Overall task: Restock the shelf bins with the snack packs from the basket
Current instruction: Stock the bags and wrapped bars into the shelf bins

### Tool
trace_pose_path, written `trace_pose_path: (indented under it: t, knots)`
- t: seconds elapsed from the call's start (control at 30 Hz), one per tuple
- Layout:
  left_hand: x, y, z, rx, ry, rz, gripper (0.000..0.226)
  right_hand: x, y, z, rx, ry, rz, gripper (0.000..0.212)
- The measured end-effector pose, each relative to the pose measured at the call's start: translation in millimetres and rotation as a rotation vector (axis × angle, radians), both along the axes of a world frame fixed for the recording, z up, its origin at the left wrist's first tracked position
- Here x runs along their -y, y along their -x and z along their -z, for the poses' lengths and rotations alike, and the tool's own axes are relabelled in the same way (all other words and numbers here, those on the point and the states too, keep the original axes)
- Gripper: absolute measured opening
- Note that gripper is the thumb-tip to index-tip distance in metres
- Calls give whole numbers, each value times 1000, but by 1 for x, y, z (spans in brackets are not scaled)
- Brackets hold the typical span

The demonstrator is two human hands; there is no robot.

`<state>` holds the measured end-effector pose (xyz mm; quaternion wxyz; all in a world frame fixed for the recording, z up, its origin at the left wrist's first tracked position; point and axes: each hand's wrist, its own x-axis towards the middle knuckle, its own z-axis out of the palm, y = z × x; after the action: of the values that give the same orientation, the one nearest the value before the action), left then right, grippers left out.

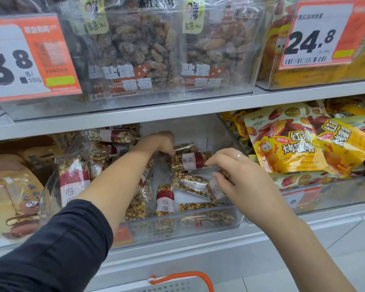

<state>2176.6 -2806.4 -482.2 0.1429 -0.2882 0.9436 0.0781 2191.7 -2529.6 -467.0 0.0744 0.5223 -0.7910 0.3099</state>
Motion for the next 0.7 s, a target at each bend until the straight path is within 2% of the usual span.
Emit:
trace_pose_path:
  t: [0.07, 0.13, 0.17, 0.2, 0.3, 0.43, 0.53, 0.7]
  knots:
    - [-5, -4, 0, -199, 133, 24, 44, 0, -1, 0, -6, 3, 0, 19]
    - [-8, -7, 3, -259, 279, 82, 50, -1, -2, 1, -12, 4, 4, 18]
    - [-8, -8, 4, -228, 270, 130, 46, -1, -2, 1, -12, 6, 4, 18]
    - [-9, -9, 5, -184, 181, 152, 41, -2, -2, 1, -11, 9, 1, 17]
    - [-5, -10, 5, -159, -88, 84, 42, -2, -2, 1, -10, 8, 0, 15]
    - [-2, -7, 5, -190, -117, 58, 13, 0, -2, 1, -14, 5, 7, 15]
    - [-4, -4, 5, -91, -138, 50, 23, 1, -1, 1, -6, 0, 12, 16]
    - [-6, -3, 11, -139, -96, -7, 51, 1, -2, 1, 2, -1, 12, 16]
